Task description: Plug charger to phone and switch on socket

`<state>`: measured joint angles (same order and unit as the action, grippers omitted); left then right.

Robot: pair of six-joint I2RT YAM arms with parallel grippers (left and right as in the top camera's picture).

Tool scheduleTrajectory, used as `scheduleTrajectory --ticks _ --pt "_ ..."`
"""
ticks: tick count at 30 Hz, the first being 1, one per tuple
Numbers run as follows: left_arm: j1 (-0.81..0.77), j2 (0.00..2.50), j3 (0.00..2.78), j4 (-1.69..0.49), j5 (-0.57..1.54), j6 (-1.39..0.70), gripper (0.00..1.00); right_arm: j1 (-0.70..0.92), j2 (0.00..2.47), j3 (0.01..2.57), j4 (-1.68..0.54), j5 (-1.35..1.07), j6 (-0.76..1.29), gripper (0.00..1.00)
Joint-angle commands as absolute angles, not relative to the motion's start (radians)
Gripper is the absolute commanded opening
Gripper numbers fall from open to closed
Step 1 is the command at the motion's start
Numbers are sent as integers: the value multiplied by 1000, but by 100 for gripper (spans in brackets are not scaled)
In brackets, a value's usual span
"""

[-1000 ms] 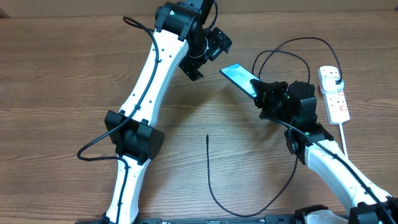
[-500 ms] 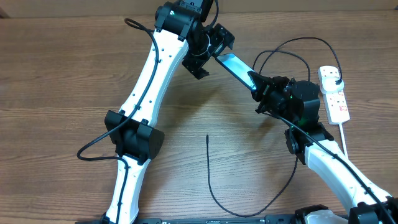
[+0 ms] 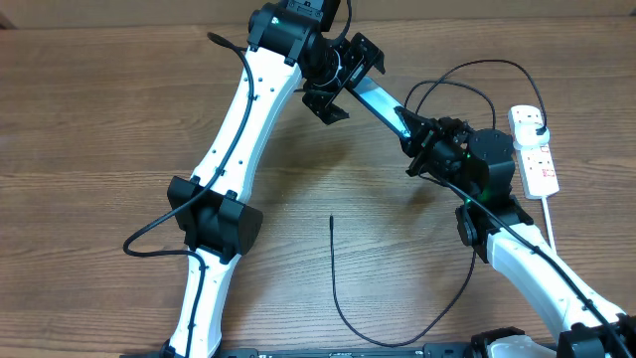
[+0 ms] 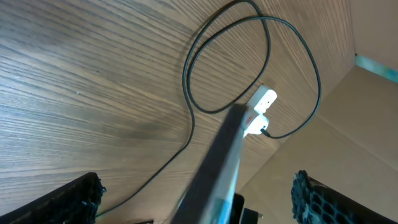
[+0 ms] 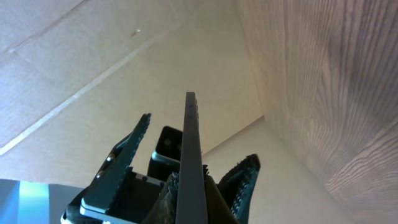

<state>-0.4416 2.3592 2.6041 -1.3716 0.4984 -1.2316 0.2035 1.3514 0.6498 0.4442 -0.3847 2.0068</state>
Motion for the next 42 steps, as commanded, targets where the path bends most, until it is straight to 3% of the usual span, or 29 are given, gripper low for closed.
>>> scheduleTrajectory --ticks 1,21,29,42 --pt "-451 2354 2627 -1367 500 -1241 100 202 1338 680 467 -406 2043 4" --pt "-499 2354 2627 -1330 381 -1235 99 202 1338 680 470 -413 2069 4" --pt "-500 2354 2627 -1330 381 -1235 85 202 1338 680 471 -413 2072 4" --pt "-500 2354 2627 -1330 377 -1235 80 202 1338 680 514 -414 2117 4"
